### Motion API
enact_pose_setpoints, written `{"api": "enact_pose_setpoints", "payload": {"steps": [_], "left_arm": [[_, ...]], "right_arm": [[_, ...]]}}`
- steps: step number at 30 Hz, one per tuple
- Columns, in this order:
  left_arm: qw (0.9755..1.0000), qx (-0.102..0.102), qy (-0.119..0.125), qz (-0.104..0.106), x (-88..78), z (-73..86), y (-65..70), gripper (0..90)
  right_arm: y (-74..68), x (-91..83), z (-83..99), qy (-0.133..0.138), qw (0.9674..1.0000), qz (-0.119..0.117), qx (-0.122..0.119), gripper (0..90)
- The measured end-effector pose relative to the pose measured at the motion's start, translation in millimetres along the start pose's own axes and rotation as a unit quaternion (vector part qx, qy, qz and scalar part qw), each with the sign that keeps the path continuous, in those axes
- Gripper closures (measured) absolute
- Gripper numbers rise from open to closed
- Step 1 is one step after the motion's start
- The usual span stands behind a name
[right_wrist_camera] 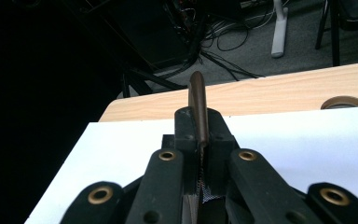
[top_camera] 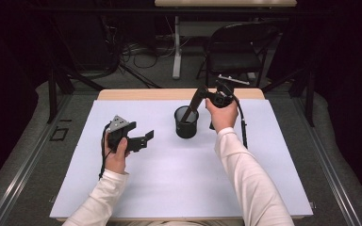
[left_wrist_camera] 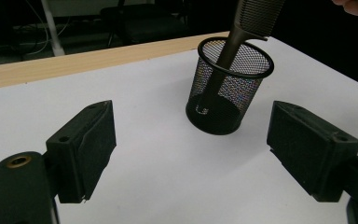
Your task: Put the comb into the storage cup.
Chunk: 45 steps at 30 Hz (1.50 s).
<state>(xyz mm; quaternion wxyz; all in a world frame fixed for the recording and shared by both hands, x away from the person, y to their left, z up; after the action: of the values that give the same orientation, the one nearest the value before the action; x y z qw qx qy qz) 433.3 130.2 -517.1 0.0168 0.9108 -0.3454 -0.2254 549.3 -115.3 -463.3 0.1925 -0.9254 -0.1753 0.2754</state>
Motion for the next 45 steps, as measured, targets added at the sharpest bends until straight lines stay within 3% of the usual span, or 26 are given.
{"api": "enact_pose_setpoints", "payload": {"steps": [21, 45], "left_arm": [[1.0000, 0.000, 0.000, 0.000, 0.2, 0.2, -0.1, 15.7], [1.0000, -0.007, -0.001, -0.006, 0.5, 0.9, -6.3, 15.8]], "right_arm": [[7.6, 2.4, 4.3, -0.002, 0.9998, -0.006, 0.019, 86.7], [25.8, -1.1, 3.2, -0.015, 0.9997, -0.005, 0.020, 81.2]]}}
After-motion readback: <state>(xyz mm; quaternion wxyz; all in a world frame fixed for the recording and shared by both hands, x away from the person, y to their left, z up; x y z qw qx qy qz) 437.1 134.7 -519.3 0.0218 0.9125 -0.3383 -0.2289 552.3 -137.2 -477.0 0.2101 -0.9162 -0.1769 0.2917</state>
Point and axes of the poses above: each handheld gripper's, and its own axes: x roughly forward along the jaws, z roughly out of its underside, y roughly to its right, the point moved 8 cm from there along x, roughly forward along the jaws, and after that the axes turned 4 degrees about z, right-handed, at the moved point
